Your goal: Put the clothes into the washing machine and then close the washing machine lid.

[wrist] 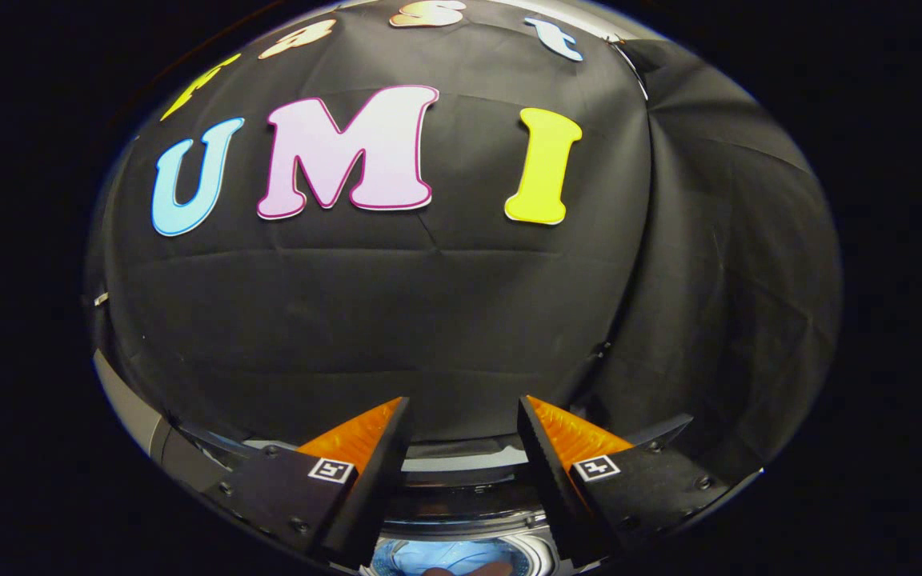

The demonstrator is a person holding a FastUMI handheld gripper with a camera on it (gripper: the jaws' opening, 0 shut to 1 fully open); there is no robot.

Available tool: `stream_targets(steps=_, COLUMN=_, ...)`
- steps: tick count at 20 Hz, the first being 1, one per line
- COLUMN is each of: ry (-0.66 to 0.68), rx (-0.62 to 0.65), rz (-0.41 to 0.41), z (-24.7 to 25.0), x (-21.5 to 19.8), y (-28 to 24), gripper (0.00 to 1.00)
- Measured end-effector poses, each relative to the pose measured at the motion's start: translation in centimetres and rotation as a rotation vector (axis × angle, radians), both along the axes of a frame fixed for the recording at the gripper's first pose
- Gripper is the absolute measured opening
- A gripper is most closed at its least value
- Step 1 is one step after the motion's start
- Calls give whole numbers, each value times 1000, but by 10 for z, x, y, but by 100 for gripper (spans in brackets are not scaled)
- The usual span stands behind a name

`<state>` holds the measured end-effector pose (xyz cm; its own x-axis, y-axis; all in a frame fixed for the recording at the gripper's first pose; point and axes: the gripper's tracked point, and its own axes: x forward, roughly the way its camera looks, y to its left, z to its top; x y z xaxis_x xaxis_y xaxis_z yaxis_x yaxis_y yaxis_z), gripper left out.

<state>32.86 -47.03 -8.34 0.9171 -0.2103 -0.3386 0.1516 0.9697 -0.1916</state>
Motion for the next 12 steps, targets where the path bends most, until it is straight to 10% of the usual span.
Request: stream_targets(steps=12, ry=-54, rx=9, rz=-46, z=5, x=-50, y=-6, gripper=86)
